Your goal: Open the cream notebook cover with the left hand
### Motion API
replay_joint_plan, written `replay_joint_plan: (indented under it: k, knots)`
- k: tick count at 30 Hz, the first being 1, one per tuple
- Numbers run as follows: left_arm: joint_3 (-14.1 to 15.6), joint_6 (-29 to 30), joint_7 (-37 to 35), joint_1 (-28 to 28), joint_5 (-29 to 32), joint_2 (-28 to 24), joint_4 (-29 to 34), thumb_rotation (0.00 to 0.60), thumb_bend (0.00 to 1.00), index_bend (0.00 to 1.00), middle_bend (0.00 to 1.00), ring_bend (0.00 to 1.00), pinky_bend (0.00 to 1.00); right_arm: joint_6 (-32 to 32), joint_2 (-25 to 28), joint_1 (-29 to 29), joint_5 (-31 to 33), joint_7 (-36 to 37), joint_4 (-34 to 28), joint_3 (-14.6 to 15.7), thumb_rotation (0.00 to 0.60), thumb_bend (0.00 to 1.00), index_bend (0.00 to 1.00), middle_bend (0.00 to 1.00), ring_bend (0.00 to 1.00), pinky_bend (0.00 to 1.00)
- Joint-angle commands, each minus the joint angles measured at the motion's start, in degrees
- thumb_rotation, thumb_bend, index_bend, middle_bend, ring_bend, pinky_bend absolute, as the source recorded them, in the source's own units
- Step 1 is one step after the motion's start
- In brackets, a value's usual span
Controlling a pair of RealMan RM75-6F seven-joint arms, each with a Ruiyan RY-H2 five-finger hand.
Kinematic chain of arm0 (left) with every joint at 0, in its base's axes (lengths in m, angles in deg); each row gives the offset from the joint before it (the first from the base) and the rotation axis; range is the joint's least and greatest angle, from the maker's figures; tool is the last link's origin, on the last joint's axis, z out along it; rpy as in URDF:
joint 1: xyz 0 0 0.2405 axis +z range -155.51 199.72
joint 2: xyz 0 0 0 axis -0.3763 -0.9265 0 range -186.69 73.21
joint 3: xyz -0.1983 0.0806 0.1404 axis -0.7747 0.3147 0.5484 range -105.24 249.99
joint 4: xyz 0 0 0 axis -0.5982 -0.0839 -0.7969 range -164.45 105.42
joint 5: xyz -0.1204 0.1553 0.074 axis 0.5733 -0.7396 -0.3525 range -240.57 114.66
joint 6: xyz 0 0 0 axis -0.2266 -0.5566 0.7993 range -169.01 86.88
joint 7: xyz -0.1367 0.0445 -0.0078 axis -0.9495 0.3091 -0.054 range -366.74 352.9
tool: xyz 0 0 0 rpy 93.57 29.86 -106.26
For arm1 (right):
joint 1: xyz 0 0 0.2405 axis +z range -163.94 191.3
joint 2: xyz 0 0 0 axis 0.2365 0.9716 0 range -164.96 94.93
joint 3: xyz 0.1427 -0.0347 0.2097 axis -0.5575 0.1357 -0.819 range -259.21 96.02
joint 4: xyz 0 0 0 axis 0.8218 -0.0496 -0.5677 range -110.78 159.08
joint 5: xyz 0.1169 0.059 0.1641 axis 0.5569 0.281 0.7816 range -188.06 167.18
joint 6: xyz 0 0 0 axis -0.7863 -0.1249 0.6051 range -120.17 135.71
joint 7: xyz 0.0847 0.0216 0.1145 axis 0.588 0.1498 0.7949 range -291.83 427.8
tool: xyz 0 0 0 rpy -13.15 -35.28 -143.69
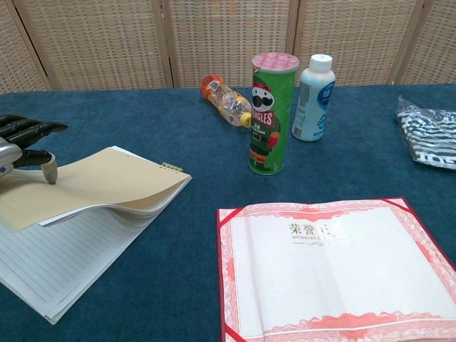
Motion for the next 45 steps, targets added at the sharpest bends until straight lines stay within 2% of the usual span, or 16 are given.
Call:
replay_joint_plan:
  k: [1,33,45]
  knots:
    - [0.5,0.2,-0.7,0.6,-1.0,-0.7,0.8,0.6,0.66,0.81,0.0,0.0,0.0,0.0,0.0,0.0,0.0,-0.1,0.0,0.0,0.6,0.05,0.03,0.0,0.0,0.0]
    - [6.6,2.9,-0.5,7.7,-12.6,-4.0,4.6,0.6,0.69,0.82,0.0,0.0,0.0,0.0,0.0,-0.1,0.2,-0.2,0.0,-0.1,0.6,0.05,0.03,0.0,0.0,0.0]
    - [8.5,5.1,-2.2,11.1,-15.5,-7.7,4.6,0.6,0.69,0.82,0.0,0.0,0.0,0.0,0.0,-0.1,0.2,-0.3,0.0,0.0,0.6,0.05,0.03,0.0,0.0,0.0]
